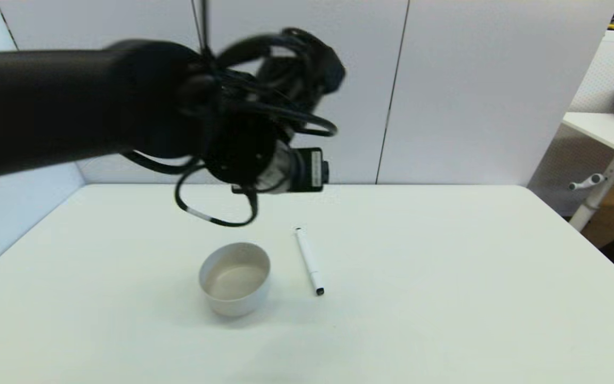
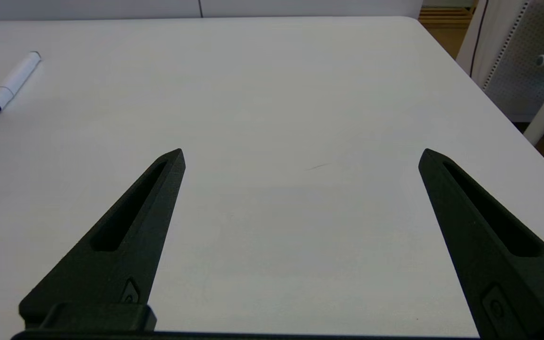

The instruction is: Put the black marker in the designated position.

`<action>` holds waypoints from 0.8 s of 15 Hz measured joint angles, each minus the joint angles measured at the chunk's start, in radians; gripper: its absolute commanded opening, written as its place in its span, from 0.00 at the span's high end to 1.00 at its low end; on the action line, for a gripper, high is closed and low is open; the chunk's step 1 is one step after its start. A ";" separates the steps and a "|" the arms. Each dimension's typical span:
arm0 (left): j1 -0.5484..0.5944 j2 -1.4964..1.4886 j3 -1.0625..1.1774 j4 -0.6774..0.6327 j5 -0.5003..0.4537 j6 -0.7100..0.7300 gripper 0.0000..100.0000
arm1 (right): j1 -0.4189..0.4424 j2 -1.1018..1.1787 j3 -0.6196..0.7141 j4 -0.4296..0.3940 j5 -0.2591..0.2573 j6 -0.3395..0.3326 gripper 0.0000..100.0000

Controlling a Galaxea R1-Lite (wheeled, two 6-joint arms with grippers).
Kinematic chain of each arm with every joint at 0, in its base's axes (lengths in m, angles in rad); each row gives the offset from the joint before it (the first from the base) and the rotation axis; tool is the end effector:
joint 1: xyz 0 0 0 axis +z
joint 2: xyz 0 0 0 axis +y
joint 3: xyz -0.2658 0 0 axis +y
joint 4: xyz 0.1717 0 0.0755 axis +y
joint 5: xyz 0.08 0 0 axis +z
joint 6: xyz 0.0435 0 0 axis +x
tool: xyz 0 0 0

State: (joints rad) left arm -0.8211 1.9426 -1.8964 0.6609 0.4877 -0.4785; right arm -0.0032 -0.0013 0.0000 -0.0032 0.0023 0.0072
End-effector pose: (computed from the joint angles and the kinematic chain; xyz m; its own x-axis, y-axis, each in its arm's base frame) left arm 0.2613 -0.2508 0.2382 0.8006 -0.1722 -0.5739 0.1546 0.9847 -0.0798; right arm 0.0293 0.0000 0.0759 1.0000 -0.0009 0.0045 0.0009 1.0000 0.0072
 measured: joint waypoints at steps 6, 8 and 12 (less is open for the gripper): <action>0.367 -0.314 0.238 -0.004 -0.575 0.633 0.00 | 0.000 0.000 0.000 0.000 0.000 0.000 0.00; 0.447 -0.410 0.374 -0.066 -0.769 0.771 0.00 | 0.000 0.000 0.000 0.000 0.000 0.000 0.00; 0.521 -0.597 0.669 -0.387 -0.854 0.752 0.00 | 0.000 0.000 0.000 0.000 0.000 0.000 0.00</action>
State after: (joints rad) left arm -0.3002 1.3455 -1.2272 0.2740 -0.3660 0.2736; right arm -0.0032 -0.0013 0.0000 -0.0036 0.0028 0.0077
